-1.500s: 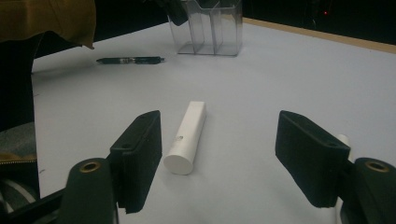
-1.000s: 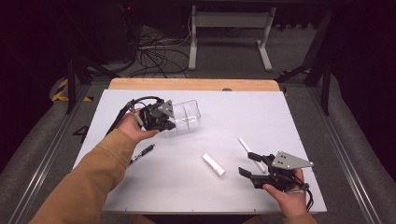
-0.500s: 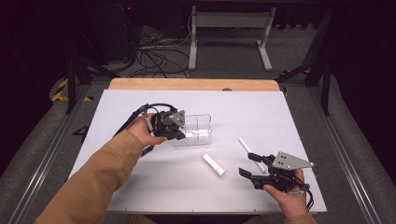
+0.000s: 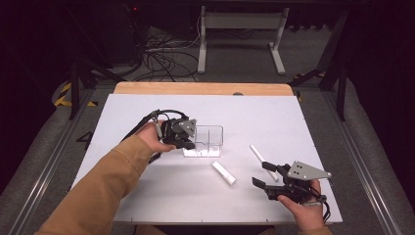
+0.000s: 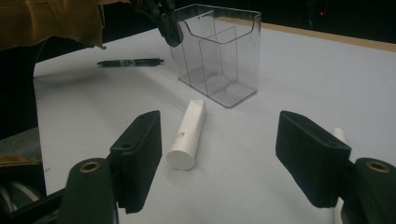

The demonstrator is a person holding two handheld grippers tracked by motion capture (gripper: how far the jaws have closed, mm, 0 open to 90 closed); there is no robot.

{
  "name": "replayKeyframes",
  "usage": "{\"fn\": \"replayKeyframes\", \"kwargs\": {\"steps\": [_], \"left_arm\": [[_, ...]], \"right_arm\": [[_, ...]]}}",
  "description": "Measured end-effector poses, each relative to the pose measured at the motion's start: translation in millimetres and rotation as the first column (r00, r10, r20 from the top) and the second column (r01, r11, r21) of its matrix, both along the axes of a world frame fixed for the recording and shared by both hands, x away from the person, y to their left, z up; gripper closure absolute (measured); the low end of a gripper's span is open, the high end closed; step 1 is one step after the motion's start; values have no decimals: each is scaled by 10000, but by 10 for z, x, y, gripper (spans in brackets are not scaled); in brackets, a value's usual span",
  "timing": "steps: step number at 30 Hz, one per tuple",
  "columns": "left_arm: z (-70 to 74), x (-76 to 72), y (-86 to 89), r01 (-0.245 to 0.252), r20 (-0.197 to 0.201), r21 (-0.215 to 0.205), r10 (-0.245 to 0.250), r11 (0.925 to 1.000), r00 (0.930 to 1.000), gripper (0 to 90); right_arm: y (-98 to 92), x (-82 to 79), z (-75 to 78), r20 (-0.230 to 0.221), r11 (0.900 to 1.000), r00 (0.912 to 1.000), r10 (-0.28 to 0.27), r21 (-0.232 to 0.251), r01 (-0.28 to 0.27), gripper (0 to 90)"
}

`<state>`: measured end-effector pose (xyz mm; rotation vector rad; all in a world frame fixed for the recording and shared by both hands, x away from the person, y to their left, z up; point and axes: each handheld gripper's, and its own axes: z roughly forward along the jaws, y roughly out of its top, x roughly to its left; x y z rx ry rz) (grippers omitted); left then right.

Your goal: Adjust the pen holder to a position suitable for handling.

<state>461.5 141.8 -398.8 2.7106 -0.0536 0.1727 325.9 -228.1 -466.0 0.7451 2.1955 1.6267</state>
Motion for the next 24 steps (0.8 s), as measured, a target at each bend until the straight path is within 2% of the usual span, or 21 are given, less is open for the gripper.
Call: {"fn": "replayKeyframes", "kwargs": {"steps": [7,14,17,18,19,24], "left_arm": [[-3,36,13,33,-36,-71,-34,10000,10000,856],[11,40,17,-204,-56,-141,204,9997,9998,826],[26,34,22,-359,-86,-156,358,9992,9993,732],[30,29,22,-421,-111,-175,419,9990,9991,732],[33,22,20,-460,-103,-146,458,9988,9989,683],[31,-21,-8,-579,-126,127,580,9982,9982,618]], "right_arm": [[-16,-17,-6,-25,10000,10000,-64,-21,64,320],[-11,-18,-9,-37,10000,10000,-56,-37,56,317],[-10,-18,-7,-32,10000,10000,-57,-27,57,317],[-10,-18,-7,-32,10000,10000,-57,-27,57,317],[-9,-21,-5,-24,10000,10000,-47,-19,47,317],[-11,-21,-5,-20,10000,10000,-56,-13,56,316]]}}
